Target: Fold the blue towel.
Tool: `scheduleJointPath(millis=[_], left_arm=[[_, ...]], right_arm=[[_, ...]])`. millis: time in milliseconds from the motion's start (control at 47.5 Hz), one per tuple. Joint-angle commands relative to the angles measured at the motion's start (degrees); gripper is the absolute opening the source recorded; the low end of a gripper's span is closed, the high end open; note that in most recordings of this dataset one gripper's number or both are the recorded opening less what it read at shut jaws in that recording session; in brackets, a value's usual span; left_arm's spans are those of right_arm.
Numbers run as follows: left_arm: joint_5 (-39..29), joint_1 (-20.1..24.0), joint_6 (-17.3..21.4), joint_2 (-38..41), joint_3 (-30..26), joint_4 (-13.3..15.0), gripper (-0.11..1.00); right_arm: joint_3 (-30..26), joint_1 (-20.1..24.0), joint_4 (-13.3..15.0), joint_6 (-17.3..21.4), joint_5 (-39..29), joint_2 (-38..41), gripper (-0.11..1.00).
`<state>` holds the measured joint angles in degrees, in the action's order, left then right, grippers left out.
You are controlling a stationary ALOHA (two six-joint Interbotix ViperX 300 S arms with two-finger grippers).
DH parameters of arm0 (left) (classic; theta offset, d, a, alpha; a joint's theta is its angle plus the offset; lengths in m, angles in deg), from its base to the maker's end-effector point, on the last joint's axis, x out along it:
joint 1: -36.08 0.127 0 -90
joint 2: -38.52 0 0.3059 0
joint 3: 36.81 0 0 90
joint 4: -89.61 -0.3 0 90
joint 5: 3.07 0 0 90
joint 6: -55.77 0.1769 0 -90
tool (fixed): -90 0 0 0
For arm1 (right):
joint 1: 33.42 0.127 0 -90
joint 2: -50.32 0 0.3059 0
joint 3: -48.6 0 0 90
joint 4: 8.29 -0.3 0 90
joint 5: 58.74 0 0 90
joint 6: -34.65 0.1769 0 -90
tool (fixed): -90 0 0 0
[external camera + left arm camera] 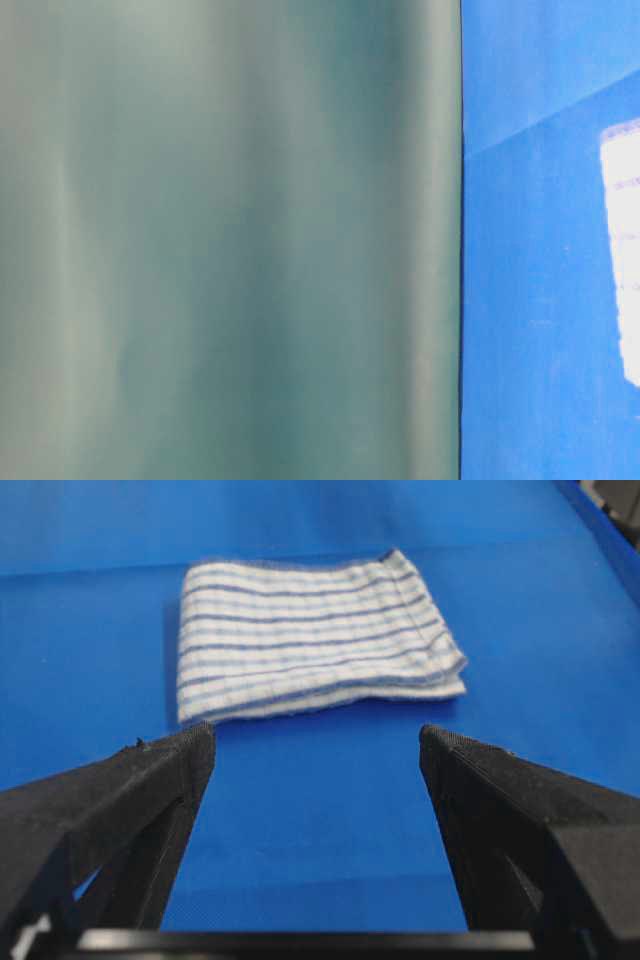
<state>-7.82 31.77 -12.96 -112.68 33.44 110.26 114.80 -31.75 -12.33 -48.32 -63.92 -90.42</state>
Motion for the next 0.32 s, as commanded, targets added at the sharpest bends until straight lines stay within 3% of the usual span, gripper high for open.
scheduleJointPath(millis=[0, 294], left_arm=[[0.2, 0.2, 0.0, 0.4, -0.7, -0.1, 0.79], [0.2, 0.2, 0.1, 0.4, -0.7, -0.1, 0.79]], right_arm=[[-0.8, 0.1, -0.1, 0.1, 0.5, 0.6, 0.92], [-0.8, 0.1, -0.1, 0.1, 0.4, 0.6, 0.92]])
